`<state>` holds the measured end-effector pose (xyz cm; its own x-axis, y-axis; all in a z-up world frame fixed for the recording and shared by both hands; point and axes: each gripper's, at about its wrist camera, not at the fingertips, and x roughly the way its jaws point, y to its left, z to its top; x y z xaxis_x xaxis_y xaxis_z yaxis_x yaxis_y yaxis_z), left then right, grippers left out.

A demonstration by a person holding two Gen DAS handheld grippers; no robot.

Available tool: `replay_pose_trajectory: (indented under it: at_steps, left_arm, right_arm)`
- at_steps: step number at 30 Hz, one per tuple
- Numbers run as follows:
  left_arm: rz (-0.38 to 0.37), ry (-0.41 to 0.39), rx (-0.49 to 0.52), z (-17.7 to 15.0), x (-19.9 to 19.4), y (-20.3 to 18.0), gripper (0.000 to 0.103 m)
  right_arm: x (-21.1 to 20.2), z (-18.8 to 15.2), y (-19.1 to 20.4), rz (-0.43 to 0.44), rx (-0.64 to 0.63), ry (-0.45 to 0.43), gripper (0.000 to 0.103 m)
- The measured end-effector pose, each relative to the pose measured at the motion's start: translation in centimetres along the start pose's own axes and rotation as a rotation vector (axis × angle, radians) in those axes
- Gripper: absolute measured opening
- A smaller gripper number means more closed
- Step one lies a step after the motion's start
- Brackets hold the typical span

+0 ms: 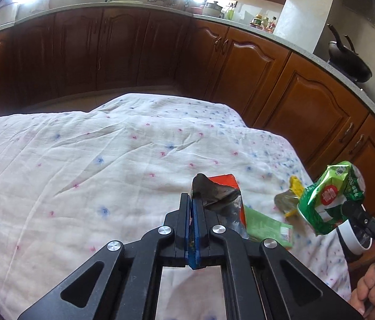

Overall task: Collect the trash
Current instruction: 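Carry the red packet and green can over the bin and open both tools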

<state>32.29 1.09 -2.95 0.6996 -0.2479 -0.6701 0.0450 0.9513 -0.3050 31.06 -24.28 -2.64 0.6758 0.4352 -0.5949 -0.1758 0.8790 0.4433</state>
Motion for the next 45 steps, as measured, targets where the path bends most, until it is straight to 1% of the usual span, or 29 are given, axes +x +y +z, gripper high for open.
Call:
replay_pose_trajectory:
  at_steps: [3,6,9,11,14,17,20,23,24,25,26,30,31,33,34,35,42,45]
  left_arm:
    - [-0.051,0.002,0.005,-1.8,-1.9,-1.2,0.001]
    - [-0.106,0.026,0.036,-3.6,-2.8,-3.1,0.001]
    - [-0.153,0.056,0.084,-5.1,-2.6,-5.3,0.001]
    - [-0.161,0.074,0.122,-5.9,-2.3,-6.8,0.001]
    - [-0.189,0.109,0.152,-6.9,-1.4,-8.6,0.001]
    - [-0.188,0.137,0.171,-7.7,-0.2,-9.8,0.001]
    - [-0.179,0.158,0.173,-8.1,0.8,-10.4,0.001]
    - [-0.174,0.165,0.176,-8.4,1.1,-10.9,0.001]
    - [-0.170,0.163,0.178,-8.4,1.1,-11.2,0.001]
    - [-0.168,0.163,0.180,-8.5,1.1,-11.3,0.001]
    - [-0.166,0.164,0.182,-8.6,1.1,-11.4,0.001]
    - [-0.162,0.168,0.189,-8.8,1.3,-11.8,0.001]
    - [-0.161,0.168,0.192,-8.8,1.3,-11.9,0.001]
    - [-0.160,0.167,0.198,-8.9,1.3,-12.1,0.001]
    - [-0.161,0.167,0.200,-9.0,1.4,-12.3,0.001]
    - [-0.162,0.167,0.204,-9.0,1.4,-12.4,0.001]
    - [-0.166,0.150,0.244,-9.2,0.9,-14.6,0.001]
    - [-0.180,0.145,0.270,-9.1,0.8,-15.8,0.001]
  right_arm:
    - [-2.1,-1.6,-1.0,-0.023,0.028,-0.008,0.020]
    - [-3.6,-3.2,-2.2,-0.070,0.055,-0.002,0.018]
    - [-5.0,-4.4,-3.3,-0.104,0.078,-0.004,0.017]
    - [-6.0,-5.1,-4.0,-0.128,0.088,-0.008,0.015]
    - [-7.4,-6.1,-4.8,-0.161,0.101,-0.008,0.014]
    - [-8.3,-6.9,-5.3,-0.194,0.097,-0.003,0.013]
    - [-8.6,-7.4,-6.1,-0.200,0.114,0.004,0.013]
    - [-8.4,-7.8,-6.9,-0.176,0.151,0.021,0.021]
    - [-8.4,-7.9,-7.1,-0.171,0.167,0.029,0.025]
    - [-8.3,-8.1,-7.2,-0.162,0.182,0.035,0.037]
    - [-8.3,-8.3,-7.4,-0.150,0.192,0.034,0.044]
    - [-8.8,-9.1,-7.4,-0.139,0.209,0.013,0.043]
    - [-9.0,-9.2,-7.6,-0.126,0.227,0.009,0.043]
    - [-9.4,-9.2,-8.1,-0.106,0.252,-0.005,0.034]
    - [-9.5,-9.2,-8.1,-0.111,0.254,-0.012,0.018]
    - [-9.7,-9.2,-8.1,-0.114,0.252,-0.018,0.015]
    - [-11.6,-8.9,-6.8,-0.207,0.161,-0.056,0.013]
    - [-12.7,-9.0,-7.0,-0.222,0.155,-0.074,0.012]
